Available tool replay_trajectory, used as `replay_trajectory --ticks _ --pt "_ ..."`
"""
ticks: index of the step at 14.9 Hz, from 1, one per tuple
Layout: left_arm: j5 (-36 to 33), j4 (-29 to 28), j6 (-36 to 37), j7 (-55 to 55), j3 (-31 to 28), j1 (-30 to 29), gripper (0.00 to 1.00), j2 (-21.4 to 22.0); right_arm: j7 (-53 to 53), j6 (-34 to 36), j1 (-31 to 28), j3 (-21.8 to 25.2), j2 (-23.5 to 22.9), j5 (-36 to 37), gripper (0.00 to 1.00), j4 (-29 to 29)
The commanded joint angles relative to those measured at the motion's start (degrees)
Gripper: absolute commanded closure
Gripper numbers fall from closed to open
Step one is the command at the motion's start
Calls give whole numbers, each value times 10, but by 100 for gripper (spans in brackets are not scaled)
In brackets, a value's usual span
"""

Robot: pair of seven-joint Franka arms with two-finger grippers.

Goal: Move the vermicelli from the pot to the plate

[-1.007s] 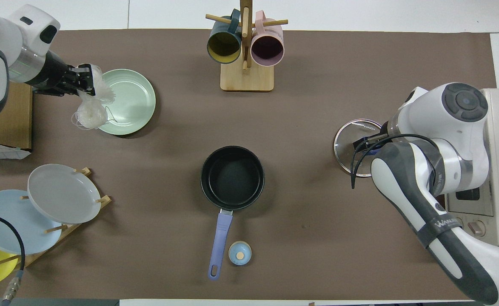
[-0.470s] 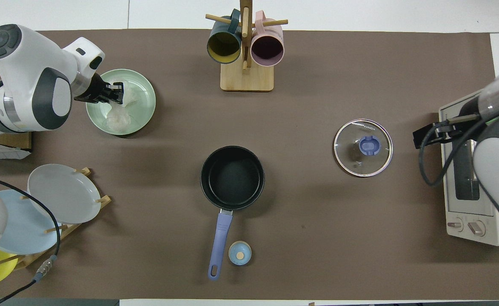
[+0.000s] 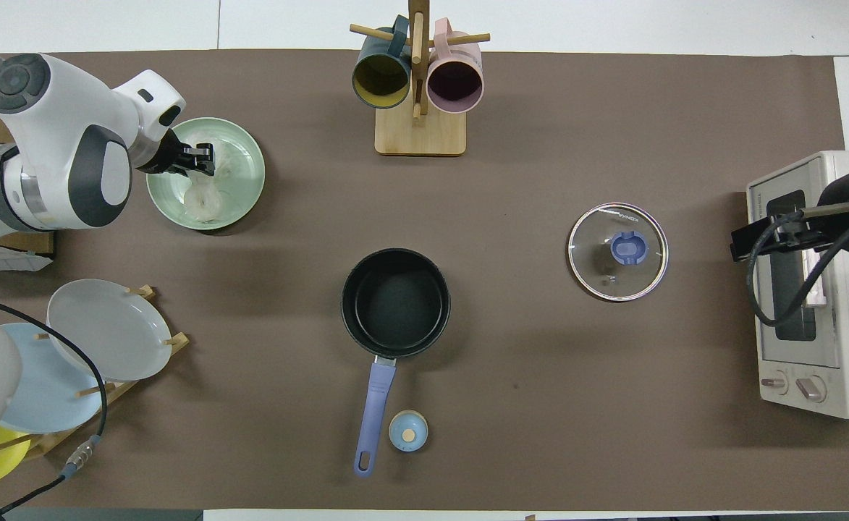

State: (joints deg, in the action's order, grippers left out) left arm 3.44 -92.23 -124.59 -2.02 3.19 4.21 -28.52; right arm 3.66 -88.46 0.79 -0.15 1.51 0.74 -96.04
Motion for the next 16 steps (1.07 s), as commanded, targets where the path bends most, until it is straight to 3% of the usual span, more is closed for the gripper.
replay_trajectory --ticks 1,9,12,16 --pt "-12 6 61 2 -3 -3 0 51 -7 4 -8 2 6 7 0 -5" --pt "-15 -5 303 -30 -8 -3 0 266 -9 28 -3 2 -22 10 0 29" --pt "-15 -48 327 -47 -8 3 0 304 -8 28 -6 2 -13 7 0 27" --pt "-15 -64 337 -46 -8 8 0 312 -8 25 -7 4 -14 5 0 26"
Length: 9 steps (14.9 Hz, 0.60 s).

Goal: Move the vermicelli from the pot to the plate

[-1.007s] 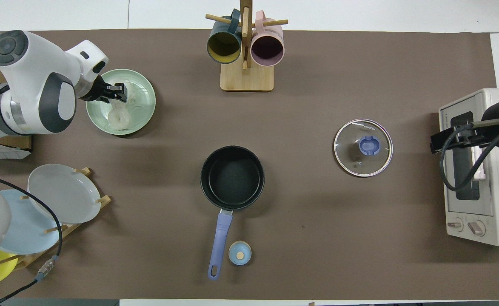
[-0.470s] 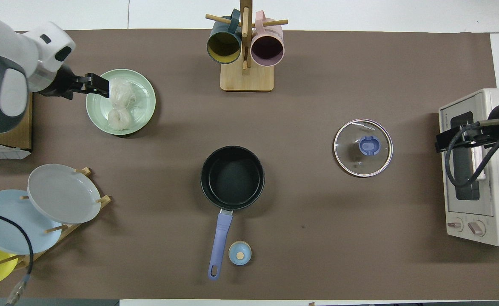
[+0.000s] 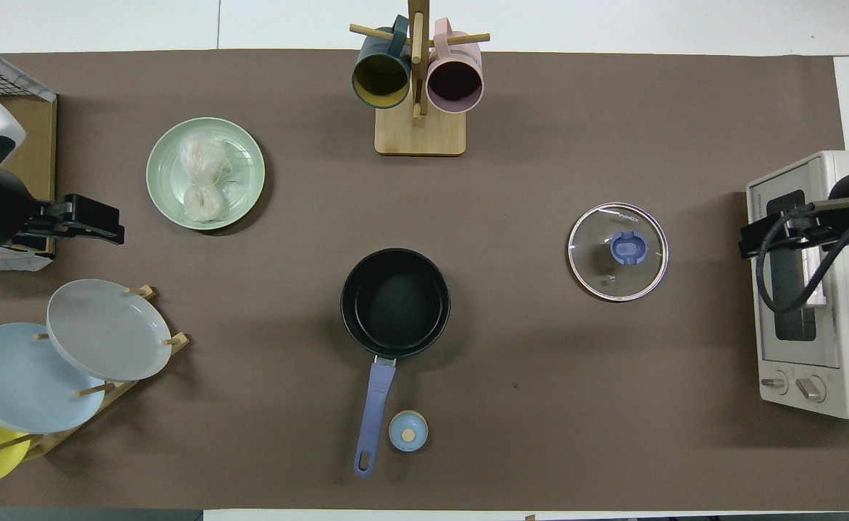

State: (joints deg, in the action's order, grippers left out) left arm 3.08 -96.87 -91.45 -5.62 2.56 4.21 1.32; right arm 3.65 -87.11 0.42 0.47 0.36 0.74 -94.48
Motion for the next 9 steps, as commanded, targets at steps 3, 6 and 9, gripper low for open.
replay_trajectory --ticks 3,6,9 --pt "-11 5 42 -9 -2 7 0 14 -8 3 -3 -2 -2 5 0 11" --pt "-11 19 50 -7 -2 7 0 13 -8 4 -3 -1 -1 5 0 11" --pt "-11 19 46 -7 -1 7 0 13 -8 3 -3 -2 -1 4 0 11"
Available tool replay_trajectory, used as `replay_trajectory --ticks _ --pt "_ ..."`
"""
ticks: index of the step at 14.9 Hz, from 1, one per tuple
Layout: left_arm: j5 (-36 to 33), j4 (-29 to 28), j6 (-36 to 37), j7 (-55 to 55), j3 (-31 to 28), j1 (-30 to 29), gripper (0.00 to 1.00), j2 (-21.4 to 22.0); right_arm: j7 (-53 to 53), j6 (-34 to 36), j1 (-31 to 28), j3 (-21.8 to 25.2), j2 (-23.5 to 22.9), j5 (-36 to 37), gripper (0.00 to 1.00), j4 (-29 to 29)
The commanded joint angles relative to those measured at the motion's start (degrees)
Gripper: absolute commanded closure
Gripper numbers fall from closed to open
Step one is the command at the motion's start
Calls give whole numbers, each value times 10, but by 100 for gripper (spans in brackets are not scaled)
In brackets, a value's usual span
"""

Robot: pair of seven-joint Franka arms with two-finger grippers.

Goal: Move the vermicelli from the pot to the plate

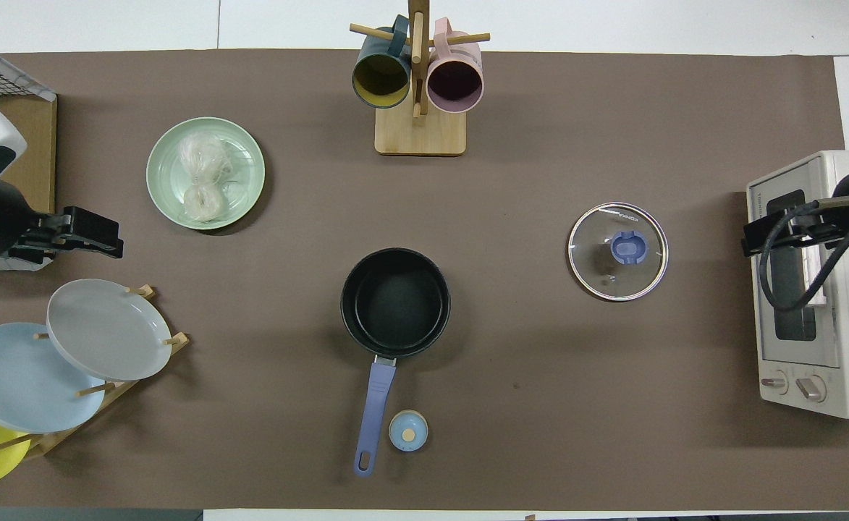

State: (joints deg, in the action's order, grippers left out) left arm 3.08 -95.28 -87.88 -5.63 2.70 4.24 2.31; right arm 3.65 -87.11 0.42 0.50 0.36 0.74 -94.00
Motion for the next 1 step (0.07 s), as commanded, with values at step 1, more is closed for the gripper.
replay_trajectory --ticks 1 --pt "-11 4 10 -6 -2 7 0 3 -8 3 -2 -2 0 4 0 6"
